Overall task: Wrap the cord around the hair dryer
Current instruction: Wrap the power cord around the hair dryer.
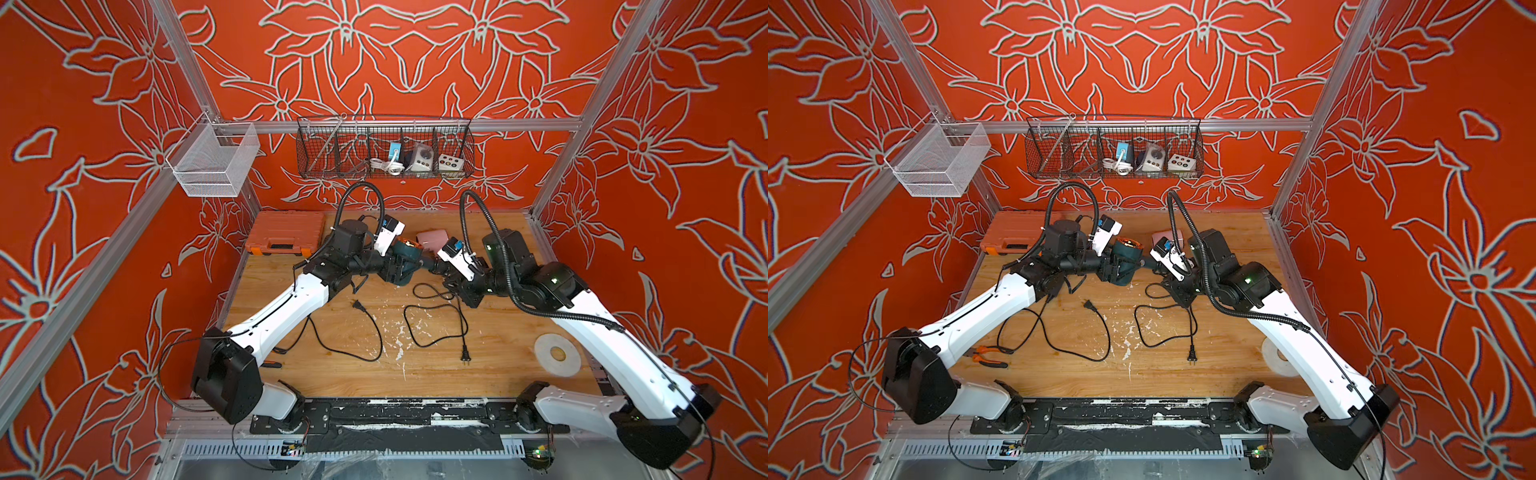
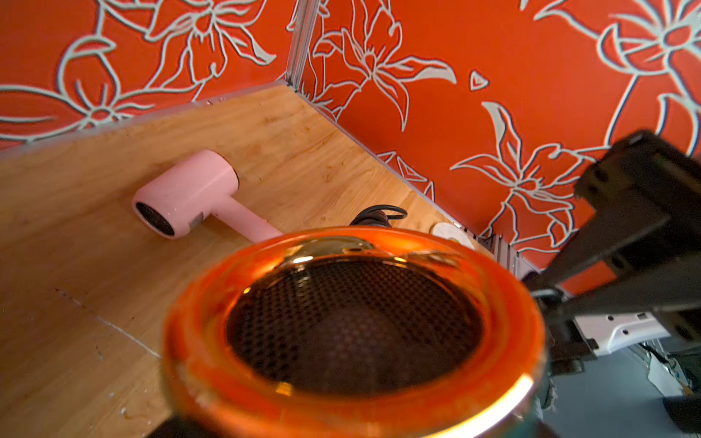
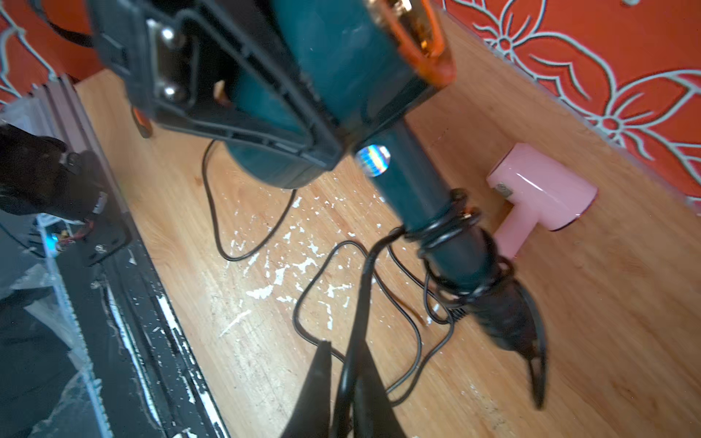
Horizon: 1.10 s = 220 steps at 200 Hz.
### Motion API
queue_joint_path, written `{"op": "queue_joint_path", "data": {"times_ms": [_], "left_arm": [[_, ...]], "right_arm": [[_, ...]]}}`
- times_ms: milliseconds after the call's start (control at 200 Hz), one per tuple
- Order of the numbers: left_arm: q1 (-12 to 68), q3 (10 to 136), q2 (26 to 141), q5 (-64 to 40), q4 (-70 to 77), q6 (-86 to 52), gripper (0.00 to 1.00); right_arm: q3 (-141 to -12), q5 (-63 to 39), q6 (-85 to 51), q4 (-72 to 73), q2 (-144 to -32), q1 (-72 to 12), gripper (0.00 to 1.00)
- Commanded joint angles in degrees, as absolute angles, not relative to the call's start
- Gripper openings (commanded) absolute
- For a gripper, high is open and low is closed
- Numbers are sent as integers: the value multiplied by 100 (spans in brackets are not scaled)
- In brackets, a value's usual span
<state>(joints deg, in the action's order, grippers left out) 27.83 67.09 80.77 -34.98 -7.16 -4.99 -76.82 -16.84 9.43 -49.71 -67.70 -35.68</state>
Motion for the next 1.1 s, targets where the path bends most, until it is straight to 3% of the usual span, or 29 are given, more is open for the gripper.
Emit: {"op": "queue_joint_path", "data": {"times_ms": [0, 425, 595, 861, 1096], "left_arm": [[2863, 6717, 7637, -3825, -1163, -47, 0], [2980, 6385, 6986, -5522, -1717, -462, 0], [2979, 6108, 6967, -5674, -1693, -637, 0], [2981, 5980, 7086, -5736, -1556, -816, 0], [2979, 6089, 7328, -5789, -1612, -826, 0]], "right_arm": [[-8015, -1054, 1620, -5177, -6963, -3547, 0], [-7820, -1824, 1846, -4235, -8045, -3085, 0], [-7364, -2542, 1675, -3839, -8243, -3082, 0], [-6914, -2734, 1616, -3691, -8269, -3086, 0], [-6877, -2742, 1666, -3778, -8239, -3118, 19]]}}
